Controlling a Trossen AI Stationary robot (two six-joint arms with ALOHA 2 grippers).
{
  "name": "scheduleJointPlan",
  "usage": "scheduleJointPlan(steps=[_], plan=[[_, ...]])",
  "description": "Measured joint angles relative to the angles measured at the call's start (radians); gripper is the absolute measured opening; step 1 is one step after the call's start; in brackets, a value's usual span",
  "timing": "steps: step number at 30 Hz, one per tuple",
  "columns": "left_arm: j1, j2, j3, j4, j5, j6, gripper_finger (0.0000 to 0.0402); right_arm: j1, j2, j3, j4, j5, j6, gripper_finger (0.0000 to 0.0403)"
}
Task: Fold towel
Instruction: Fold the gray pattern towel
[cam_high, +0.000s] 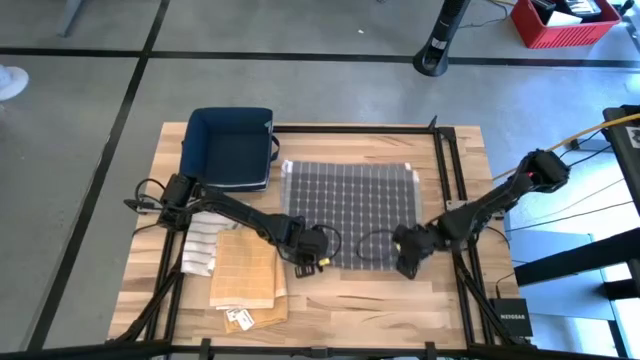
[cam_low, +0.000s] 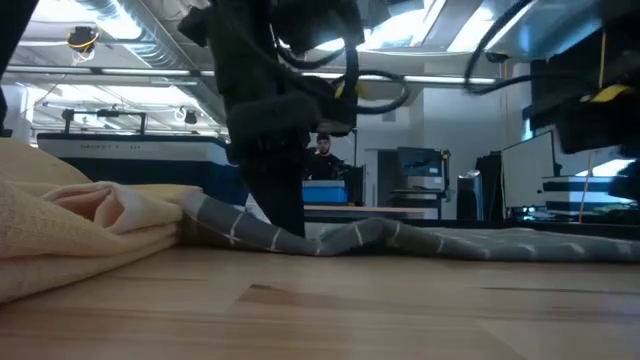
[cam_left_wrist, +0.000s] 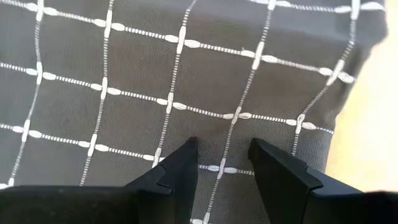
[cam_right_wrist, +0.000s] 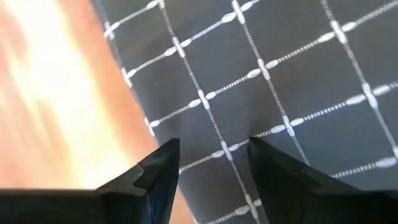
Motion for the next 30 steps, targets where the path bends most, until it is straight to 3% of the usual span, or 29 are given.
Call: scheduleJointPlan(steps=[5,9,13,16,22,25,27,30], plan=[[-0.052,0.003,0.004,0.042,0.009,-0.03,0.0143,0.168,0.002,-0.003,0.066,-0.027,0.201,0.0193],[-0.08,-0.007,0.055,-0.078,0.024,-0.027,0.0143,0.242,0.002,0.018,0.041,-0.06,0.246,0.0193],[-0.086,-0.056,0.147,-0.214,0.023,-0.04,0.0143,0.248,0.002,0.048,0.03,-0.005,0.217,0.0193],[-0.067,-0.092,0.191,-0.251,0.017,-0.021,0.0143,0.247,0.001,0.065,0.03,0.159,0.121,0.0193],[0.073,-0.164,0.209,-0.26,-0.054,0.119,0.0143,0.247,0.001,0.069,0.039,0.704,0.009,0.0193],[0.185,-0.162,0.207,-0.26,-0.065,0.217,0.0143,0.247,0.006,0.068,0.041,0.901,-0.007,0.0193],[0.263,-0.158,0.209,-0.249,-0.067,0.284,0.0143,0.246,0.017,0.068,0.042,0.963,-0.007,0.0193],[0.373,-0.153,0.192,-0.241,-0.067,0.359,0.0143,0.247,0.045,0.068,0.044,0.943,-0.01,0.0193]])
